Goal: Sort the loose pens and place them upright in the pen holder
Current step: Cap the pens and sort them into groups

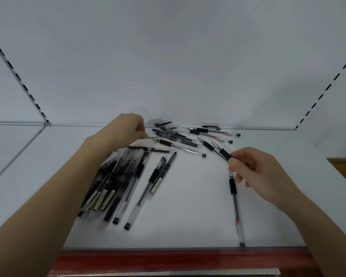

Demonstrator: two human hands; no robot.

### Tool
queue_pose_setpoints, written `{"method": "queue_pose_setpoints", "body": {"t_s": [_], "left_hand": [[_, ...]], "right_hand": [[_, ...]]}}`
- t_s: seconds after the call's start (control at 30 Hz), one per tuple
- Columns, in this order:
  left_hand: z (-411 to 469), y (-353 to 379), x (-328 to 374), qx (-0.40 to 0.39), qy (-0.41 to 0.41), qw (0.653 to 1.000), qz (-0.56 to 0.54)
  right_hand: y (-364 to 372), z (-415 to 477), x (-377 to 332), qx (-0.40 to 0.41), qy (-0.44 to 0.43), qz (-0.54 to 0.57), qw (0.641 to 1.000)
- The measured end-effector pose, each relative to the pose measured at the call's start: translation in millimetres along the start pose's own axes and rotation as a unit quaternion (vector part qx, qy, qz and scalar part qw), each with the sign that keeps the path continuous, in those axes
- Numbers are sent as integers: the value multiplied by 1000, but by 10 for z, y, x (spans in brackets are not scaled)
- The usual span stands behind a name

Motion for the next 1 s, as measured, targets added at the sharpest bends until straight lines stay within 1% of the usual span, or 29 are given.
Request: {"method": "queue_pose_setpoints", "body": {"t_s": [0.07,0.13,0.17,0.23,0.3,0.33,0.4,0.6,0.73,0.83,1.0], "left_hand": [[-113,-76,113,66,13,995,-70],[-278,-154,262,108,31,974,-199],[-365,-182,334,112,36,954,-276],[-532,-219,449,103,36,904,-414],[-653,-234,507,103,28,867,-486],[-691,-235,517,104,26,857,-505],[-748,-245,521,104,27,849,-518],[-858,-294,510,112,36,850,-514],[-885,-304,524,107,34,838,-534],[-889,-280,579,102,31,828,-550],[-893,-209,694,191,2,798,-572]], "right_hand": [[-9,-16,-82,14,-15,15,1000],[-15,-42,-213,34,-44,43,998],[-17,-63,-288,41,-64,52,996],[-11,-108,-434,43,-109,50,992],[12,-161,-562,32,-152,27,988],[25,-190,-604,29,-172,9,985],[56,-238,-659,28,-207,-19,978],[101,-275,-701,27,-247,-49,967],[122,-293,-726,26,-235,-52,970],[153,-318,-760,10,-222,-39,974],[215,-341,-752,-3,-155,36,987]]}}
Point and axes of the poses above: each hand's wrist, its own z-axis towards the middle knuckle, its own y-axis out of the palm, x = y × z, the point moved 1 cm from there along z, towards the middle knuckle, and after that the axes turned 7 degrees about x, right-handed, at the moved point
